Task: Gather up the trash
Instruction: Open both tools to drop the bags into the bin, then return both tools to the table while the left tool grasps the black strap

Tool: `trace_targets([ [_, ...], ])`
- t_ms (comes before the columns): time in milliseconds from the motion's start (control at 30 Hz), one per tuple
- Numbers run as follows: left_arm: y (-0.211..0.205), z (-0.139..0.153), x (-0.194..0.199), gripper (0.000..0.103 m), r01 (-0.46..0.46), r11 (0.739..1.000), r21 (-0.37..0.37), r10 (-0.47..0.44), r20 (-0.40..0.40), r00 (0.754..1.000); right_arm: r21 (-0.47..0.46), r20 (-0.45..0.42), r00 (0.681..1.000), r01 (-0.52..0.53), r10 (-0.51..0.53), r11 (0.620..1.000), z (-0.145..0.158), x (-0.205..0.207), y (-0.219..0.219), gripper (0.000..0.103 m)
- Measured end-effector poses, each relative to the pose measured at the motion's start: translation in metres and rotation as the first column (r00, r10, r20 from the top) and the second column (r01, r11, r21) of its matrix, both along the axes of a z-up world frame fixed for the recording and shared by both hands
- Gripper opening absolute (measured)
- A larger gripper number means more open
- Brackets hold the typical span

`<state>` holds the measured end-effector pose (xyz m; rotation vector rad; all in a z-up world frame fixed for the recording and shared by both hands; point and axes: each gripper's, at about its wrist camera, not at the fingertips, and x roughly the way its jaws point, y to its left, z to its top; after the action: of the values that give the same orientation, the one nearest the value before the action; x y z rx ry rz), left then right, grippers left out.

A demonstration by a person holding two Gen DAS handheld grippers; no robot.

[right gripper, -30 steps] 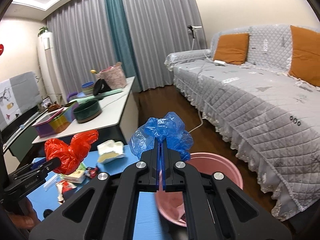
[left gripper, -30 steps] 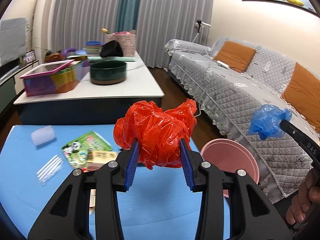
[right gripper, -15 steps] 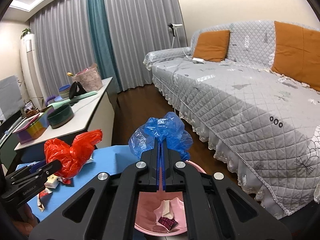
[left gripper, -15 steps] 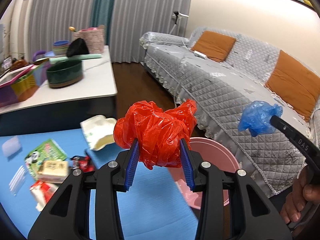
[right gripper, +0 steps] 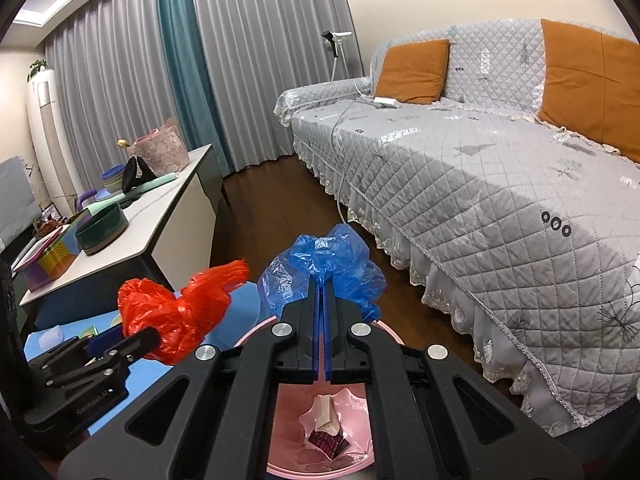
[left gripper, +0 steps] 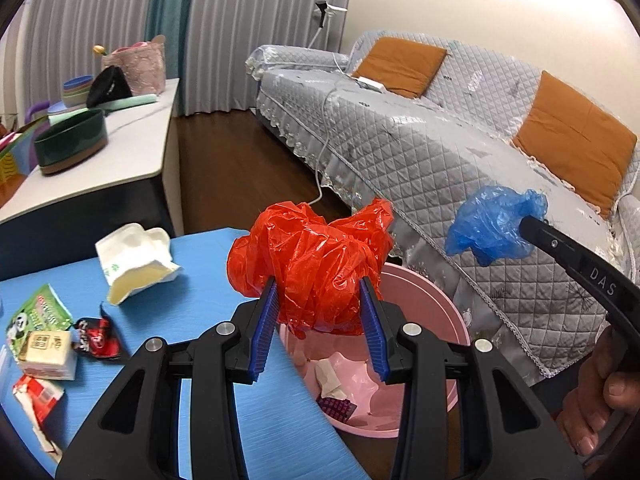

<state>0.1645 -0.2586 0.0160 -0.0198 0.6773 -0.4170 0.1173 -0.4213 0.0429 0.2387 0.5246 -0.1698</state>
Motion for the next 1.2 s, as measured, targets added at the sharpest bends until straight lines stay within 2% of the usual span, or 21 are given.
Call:
trace_targets([
  [200, -0.008, -0.006, 0.004, 0.04, 0.02, 1.0, 0.007, -0.02, -0.013, 1.0, 0.006, -0.014, 1.0, 0.002, -0.002, 1.0, -0.005, 0.003, -0.002, 0.003],
  [267, -0.012, -0.007, 0.006, 0.046, 0.033, 0.999, 0.01, -0.033, -0.024, 0.999, 0.005, -0.022, 1.0, 0.002, -0.002, 1.0, -0.006, 0.004, -0.002, 0.006],
  [300, -0.016, -0.01, 0.007, 0.049, 0.049, 0.999, 0.021, -0.048, -0.036, 0.998, 0.003, -0.029, 1.0, 0.004, -0.004, 1.0, -0.006, 0.005, -0.002, 0.014],
  [333, -0.018, -0.011, 0.008, 0.058, 0.053, 0.998, 0.034, -0.051, -0.04, 0.998, 0.003, -0.04, 0.999, 0.002, -0.002, 1.0, -0.008, 0.006, -0.002, 0.022],
  [367, -0.019, -0.012, 0.008, 0.06, 0.049, 0.998, 0.044, -0.047, -0.035, 0.998, 0.004, -0.042, 0.999, 0.006, -0.006, 1.0, -0.008, 0.006, -0.003, 0.038],
  [400, -0.018, -0.012, 0.007, 0.06, 0.042, 0.998, 0.046, -0.041, -0.029, 0.999, 0.003, -0.039, 0.999, 0.014, -0.014, 1.0, -0.008, 0.005, -0.003, 0.046],
  [700, 0.01, -0.007, -0.009, 0.06, -0.017, 0.999, 0.028, 0.018, -0.029, 0.999, 0.011, -0.013, 1.0, 0.025, -0.025, 1.0, 0.002, -0.001, 0.0, 0.046],
  [1200, 0.116, 0.028, -0.065, 0.059, -0.18, 0.984, 0.008, 0.18, 0.031, 0.983, 0.003, 0.027, 0.993, -0.112, 0.112, 0.994, 0.019, -0.011, 0.068, 0.046],
])
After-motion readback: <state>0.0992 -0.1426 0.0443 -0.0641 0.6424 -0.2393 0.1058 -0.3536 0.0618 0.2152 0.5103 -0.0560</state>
